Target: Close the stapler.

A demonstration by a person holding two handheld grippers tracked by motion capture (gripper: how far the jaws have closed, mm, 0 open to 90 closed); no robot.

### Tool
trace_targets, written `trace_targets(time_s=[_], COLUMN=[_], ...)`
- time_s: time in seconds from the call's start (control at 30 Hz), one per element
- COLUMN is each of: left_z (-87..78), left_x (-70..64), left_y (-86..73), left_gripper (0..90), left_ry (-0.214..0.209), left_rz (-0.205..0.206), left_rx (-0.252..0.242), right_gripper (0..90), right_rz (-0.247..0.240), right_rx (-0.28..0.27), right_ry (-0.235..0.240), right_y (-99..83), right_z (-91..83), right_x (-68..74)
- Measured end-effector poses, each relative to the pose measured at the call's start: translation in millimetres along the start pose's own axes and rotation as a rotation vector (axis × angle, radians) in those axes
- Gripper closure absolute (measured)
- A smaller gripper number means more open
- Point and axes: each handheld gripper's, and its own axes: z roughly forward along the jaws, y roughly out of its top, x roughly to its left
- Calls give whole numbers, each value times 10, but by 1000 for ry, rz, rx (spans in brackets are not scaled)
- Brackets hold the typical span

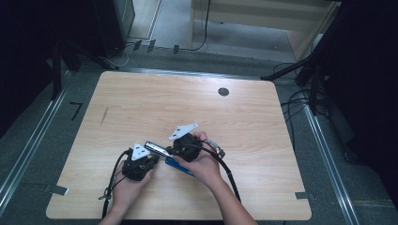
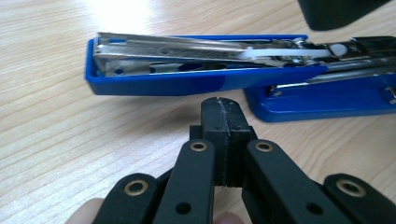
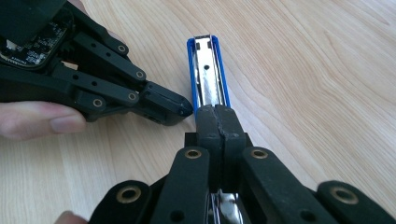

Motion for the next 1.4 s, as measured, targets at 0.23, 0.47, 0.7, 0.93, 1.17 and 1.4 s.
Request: trace_targets(time_s=[0.23, 0.47, 0.7, 0.93, 1.17, 1.4], left_z=[18, 36, 32, 16, -30, -53], left_x=[18, 15, 16, -1, -23, -70], left_y=[14, 35, 36, 39, 64, 59], left_gripper=[900, 900, 900, 900, 900, 900], left_ry=[24, 30, 27, 29, 31, 10], left_rz=[-15, -11, -17, -10, -1, 8], left_rx=[-3, 0, -4, -20, -46, -71], right_gripper=[900, 900, 900, 900, 900, 900], right_rz=[3, 6, 7, -2, 0, -5], right_rx=[0, 5, 3, 2, -17, -31], right_ry=[-1, -26, -31, -34, -31, -38], right_y=[51, 64, 62, 65, 74, 74], right_z=[150, 256, 272, 265, 217, 159], right_x=[14, 5, -6, 11, 12, 25])
